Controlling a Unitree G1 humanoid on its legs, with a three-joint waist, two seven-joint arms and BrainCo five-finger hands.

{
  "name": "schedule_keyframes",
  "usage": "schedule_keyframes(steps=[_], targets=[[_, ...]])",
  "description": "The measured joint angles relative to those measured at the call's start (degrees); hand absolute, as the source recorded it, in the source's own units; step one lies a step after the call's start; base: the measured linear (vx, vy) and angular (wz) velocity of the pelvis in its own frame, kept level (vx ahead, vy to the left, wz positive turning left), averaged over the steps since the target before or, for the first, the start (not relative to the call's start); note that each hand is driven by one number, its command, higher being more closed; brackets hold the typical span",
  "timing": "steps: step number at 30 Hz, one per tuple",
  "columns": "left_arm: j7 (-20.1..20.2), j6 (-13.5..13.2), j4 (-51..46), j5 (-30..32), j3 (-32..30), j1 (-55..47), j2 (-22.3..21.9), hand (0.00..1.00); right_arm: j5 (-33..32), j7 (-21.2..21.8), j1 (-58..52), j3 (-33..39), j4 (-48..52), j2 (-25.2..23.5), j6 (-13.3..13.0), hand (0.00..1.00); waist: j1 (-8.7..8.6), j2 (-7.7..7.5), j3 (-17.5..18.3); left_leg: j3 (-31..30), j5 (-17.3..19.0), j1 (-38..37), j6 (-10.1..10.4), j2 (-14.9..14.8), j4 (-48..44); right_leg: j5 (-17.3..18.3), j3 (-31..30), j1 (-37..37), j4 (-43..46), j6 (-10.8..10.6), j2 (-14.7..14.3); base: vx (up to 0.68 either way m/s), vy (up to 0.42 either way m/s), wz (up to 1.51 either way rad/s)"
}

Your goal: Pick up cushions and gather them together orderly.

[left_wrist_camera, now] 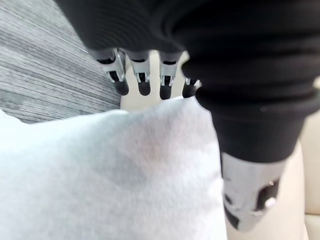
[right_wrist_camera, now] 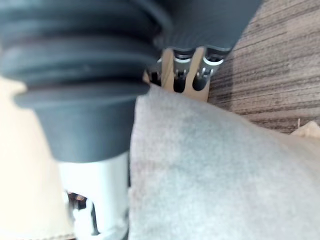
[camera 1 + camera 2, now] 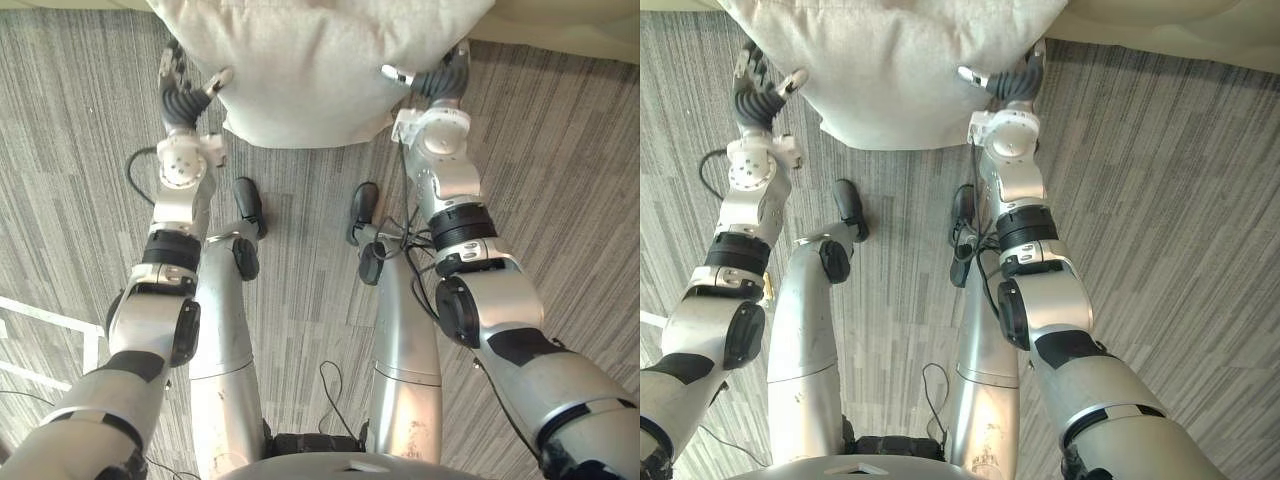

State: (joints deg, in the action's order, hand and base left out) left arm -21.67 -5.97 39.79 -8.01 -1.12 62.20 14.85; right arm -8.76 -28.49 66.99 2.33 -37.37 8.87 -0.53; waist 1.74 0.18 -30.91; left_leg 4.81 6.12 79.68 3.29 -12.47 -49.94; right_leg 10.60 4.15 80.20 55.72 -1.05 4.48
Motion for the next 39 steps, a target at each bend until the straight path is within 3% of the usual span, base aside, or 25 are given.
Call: schedule_keyframes(steps=[5,12,17,27,33,39], targets=[[-3.3,1.8,0.0,1.1,-3.5,0.7,1.1,1.00,-4.9,-0.4,-2.8,0.1,2.9,0.3,-1.1,1.00,-0.08,0.00,0.0,-0.4,-0.5,0.2,0.4,-0.1,0.1,0.1,0.0,0.4,0.6,0.2,-0.7,0.00,-0.003,0.01],[-3.8,2.4,-3.9,0.9,-4.3,1.2,1.8,1.00,-9.2,0.6,-7.0,0.3,6.7,-0.1,-2.4,1.00,-0.26,0.00,0.0,-1.4,-1.4,0.8,0.9,-0.1,0.2,0.1,0.8,0.8,1.1,0.9,-0.7,-0.01,-0.004,0.02],[-3.9,2.4,-10.2,-0.1,-3.2,-1.5,-0.8,1.00,-9.8,1.8,-13.0,1.2,11.0,-1.8,-3.7,1.00,-0.63,-0.01,0.0,-2.2,-1.9,-1.1,1.1,-0.1,0.1,0.2,1.4,-1.6,1.5,1.2,-0.8,0.00,-0.007,0.06],[-3.7,0.2,-28.8,-1.8,2.4,-33.6,-10.0,1.00,-0.1,3.2,-46.4,-4.4,30.3,-7.2,-4.5,1.00,-1.53,-0.27,0.4,-0.2,-0.8,-27.2,1.2,-0.7,8.1,0.6,1.3,-28.4,-9.4,0.8,-2.1,0.00,-0.025,-0.06],[-0.3,-1.1,-38.0,-1.8,3.8,-52.8,-12.9,1.00,0.1,8.7,-64.4,-7.8,39.7,-8.9,-4.6,1.00,-0.62,-0.51,6.6,4.2,2.2,-42.3,0.5,-2.8,11.2,-3.4,-1.7,-44.5,-21.2,-1.5,-4.6,0.11,0.088,-0.35],[3.2,-2.1,-43.5,-1.7,3.9,-64.8,-13.1,1.00,1.6,13.2,-74.9,-10.7,45.8,-8.5,-5.1,1.00,-0.07,-1.23,13.1,11.5,6.1,-55.0,-0.7,-4.1,14.3,-6.8,-7.0,-56.3,-31.5,-4.0,-5.6,0.10,0.156,-0.46]])
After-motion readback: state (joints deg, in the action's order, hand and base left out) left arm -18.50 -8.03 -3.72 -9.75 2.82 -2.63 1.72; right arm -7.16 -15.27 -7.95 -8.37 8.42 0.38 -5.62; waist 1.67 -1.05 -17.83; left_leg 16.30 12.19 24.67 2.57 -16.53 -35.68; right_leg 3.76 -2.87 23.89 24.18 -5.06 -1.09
